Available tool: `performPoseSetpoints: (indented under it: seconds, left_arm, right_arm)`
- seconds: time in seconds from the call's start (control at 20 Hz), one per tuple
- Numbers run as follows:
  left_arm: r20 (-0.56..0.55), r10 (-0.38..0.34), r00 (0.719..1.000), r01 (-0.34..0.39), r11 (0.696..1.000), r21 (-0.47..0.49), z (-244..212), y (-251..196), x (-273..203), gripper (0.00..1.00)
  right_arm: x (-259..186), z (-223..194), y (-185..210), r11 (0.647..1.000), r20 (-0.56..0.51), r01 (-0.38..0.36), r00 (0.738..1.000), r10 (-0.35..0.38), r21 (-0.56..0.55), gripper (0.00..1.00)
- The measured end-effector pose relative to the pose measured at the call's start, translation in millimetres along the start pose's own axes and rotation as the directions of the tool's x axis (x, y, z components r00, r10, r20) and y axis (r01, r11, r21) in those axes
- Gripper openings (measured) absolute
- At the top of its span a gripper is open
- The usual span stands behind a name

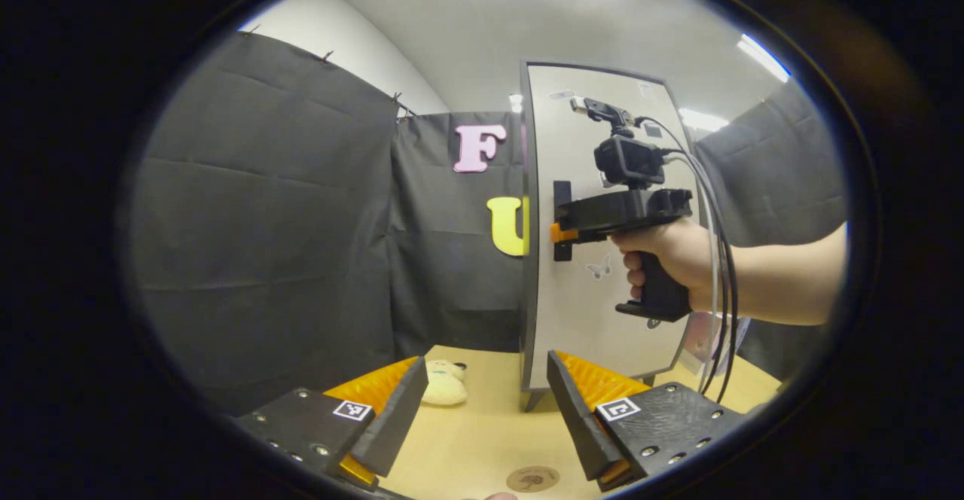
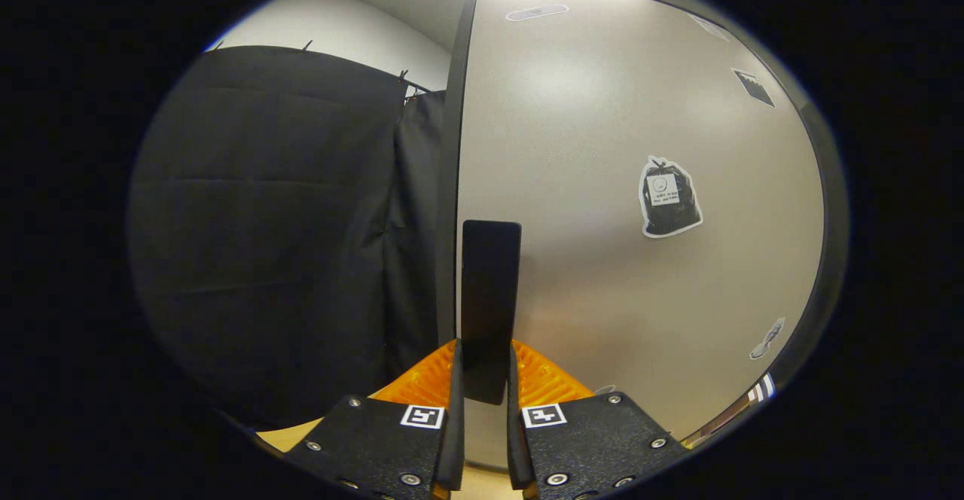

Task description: Open the cabinet door with the right hand, grasp the bottle in the cabinet with the left hand and place it on the coaster, then close the cabinet door with the right hand.

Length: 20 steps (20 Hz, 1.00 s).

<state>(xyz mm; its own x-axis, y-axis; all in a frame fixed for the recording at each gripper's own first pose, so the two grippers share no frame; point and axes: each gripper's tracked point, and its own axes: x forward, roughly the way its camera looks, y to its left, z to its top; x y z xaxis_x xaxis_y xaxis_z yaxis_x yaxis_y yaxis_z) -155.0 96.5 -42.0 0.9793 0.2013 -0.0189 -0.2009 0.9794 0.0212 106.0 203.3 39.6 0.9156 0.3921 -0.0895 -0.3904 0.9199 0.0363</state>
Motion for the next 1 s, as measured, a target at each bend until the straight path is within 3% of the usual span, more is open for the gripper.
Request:
performPoseSetpoints:
  seconds: [0.6, 1.0]
  left_arm:
    - [0.048, 0.025, 0.999, -0.021, 0.997, -0.079, 7, 3, 1, 0.92]
    - [0.035, 0.004, 0.999, -0.003, 1.000, -0.022, 6, 0, 2, 0.92]
  right_arm:
    - [-31, -1, 2, 0.990, -0.024, -0.138, 0.990, 0.138, -0.030, 0.19]
    - [-32, -8, -12, 0.974, -0.020, -0.227, 0.974, 0.227, -0.021, 0.20]
